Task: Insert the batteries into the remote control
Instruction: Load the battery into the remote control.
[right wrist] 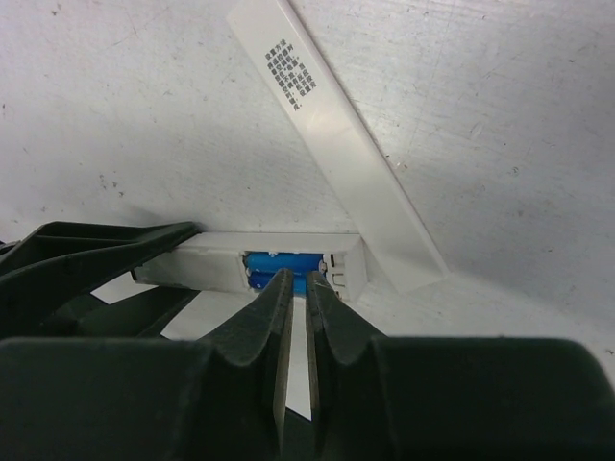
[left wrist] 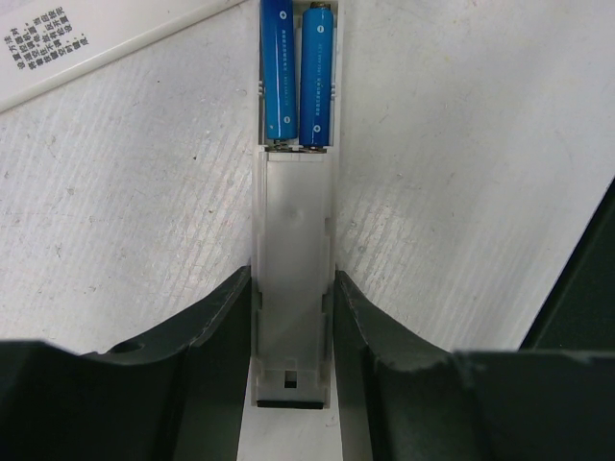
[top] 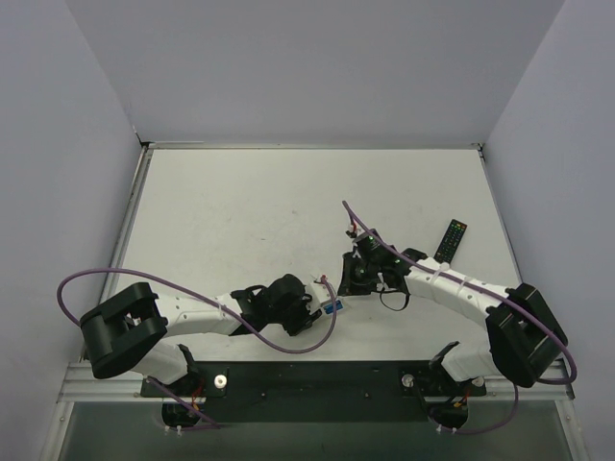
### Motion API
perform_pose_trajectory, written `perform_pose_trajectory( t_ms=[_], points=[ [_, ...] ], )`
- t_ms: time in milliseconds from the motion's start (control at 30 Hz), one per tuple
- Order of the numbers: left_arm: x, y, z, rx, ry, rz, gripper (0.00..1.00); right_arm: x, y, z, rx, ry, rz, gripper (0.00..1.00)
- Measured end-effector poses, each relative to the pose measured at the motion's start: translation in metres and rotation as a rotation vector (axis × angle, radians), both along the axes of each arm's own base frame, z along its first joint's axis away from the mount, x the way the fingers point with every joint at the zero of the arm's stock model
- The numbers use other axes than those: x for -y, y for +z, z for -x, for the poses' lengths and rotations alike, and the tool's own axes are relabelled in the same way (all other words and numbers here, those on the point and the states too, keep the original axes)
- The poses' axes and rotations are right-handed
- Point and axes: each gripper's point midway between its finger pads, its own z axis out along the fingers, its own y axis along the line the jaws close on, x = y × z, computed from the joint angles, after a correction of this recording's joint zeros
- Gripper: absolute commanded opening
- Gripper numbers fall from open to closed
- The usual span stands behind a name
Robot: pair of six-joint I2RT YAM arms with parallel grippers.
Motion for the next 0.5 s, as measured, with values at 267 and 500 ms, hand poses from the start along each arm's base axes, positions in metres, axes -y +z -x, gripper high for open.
perform_pose_trajectory(
  t_ms=[267,500],
  points=[
    [0.0,0.0,0.0,0.0,0.0,0.0,0.11,0.003,-0.012,0.003,-0.034,-0.004,0.025,0.07],
    [0.0,0.0,0.0,0.0,0.0,0.0,0.1,0.001,-0.02,0.005,-0.061,0.0,0.03,0.04]
  ],
)
